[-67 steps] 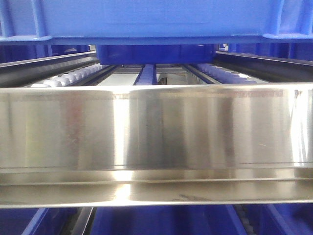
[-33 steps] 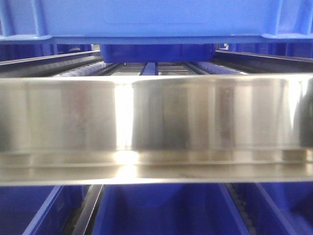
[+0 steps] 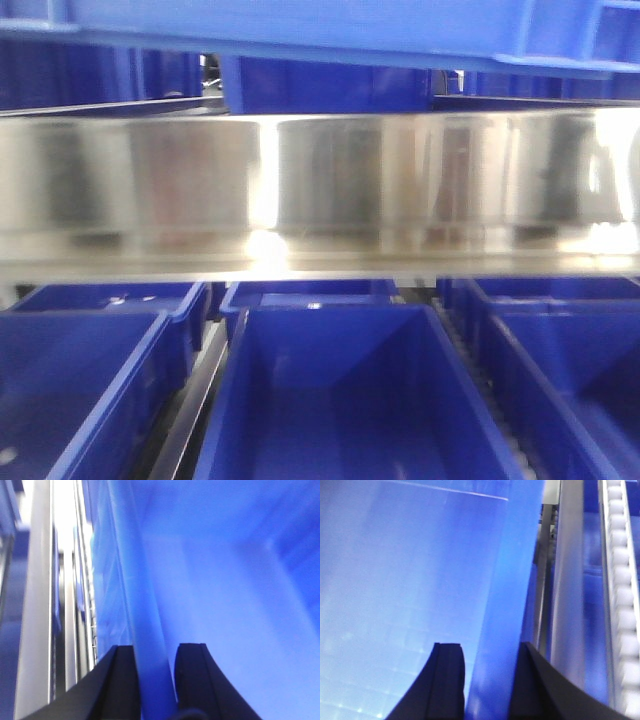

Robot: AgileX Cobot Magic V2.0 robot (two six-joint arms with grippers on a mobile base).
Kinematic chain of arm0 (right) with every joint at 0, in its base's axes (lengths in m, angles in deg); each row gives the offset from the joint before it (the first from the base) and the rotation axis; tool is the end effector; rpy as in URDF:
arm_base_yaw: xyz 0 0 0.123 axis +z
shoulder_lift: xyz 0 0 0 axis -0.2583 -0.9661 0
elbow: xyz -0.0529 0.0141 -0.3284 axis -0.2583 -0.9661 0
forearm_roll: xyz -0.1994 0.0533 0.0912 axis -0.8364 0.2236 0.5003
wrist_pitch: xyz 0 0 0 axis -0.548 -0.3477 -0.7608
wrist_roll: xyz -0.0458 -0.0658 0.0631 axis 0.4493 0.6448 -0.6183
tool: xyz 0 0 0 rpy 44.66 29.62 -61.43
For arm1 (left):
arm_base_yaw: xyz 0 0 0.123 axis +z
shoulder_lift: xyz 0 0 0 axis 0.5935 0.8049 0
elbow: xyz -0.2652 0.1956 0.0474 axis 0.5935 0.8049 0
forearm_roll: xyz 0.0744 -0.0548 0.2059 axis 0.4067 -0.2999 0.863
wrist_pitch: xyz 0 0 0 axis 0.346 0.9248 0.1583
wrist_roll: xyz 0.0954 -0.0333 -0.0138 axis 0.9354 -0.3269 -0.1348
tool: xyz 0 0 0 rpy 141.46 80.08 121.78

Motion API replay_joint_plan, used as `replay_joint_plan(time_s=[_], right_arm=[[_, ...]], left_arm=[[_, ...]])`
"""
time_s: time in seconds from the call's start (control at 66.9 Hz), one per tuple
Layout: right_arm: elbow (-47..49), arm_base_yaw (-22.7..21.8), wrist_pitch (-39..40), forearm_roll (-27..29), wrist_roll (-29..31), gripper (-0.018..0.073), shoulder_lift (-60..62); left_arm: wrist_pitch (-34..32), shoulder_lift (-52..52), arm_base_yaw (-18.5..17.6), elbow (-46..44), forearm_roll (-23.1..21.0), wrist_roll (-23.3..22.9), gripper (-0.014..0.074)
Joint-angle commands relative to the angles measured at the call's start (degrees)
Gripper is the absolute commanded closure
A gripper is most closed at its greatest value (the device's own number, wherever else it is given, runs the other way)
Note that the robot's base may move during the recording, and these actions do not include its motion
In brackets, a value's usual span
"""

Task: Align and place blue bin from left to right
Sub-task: 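Pull the held blue bin back from the shelf with both grippers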

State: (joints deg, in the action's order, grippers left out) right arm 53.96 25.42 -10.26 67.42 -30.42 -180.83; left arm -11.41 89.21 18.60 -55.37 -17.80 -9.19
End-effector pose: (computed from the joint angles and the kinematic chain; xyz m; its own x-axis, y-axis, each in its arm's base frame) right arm 0.3217 0.0692 0.4900 -0.7153 0.0136 -0.6987 -0.1466 0.9746 0.1690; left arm 0.3060 -0.0974 0.5193 -0.5494 -0.0405 -0.8346 0.1909 0.9663 -0.1725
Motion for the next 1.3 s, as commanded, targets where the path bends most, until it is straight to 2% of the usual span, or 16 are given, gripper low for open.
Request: replay_joint_plan(time_s=[0.0, 0.269, 1.286], right_arm=[[0.8, 0.1, 5.2, 1.0, 1.5, 0.0629, 0.9], [0.8, 0.1, 5.2, 1.0, 1.5, 0.0629, 0.9], [0.8, 0.1, 5.4, 1.0, 1.5, 0.0629, 0.8]], left_arm=[[-8.0, -1.5, -0.1, -0.7, 0.3, 0.9, 0.0708], [-13.5, -1.5, -0.1, -0.7, 0.3, 0.9, 0.0708], [-13.8, -1.5, -0.1, -0.7, 0.3, 0.9, 0.0708]])
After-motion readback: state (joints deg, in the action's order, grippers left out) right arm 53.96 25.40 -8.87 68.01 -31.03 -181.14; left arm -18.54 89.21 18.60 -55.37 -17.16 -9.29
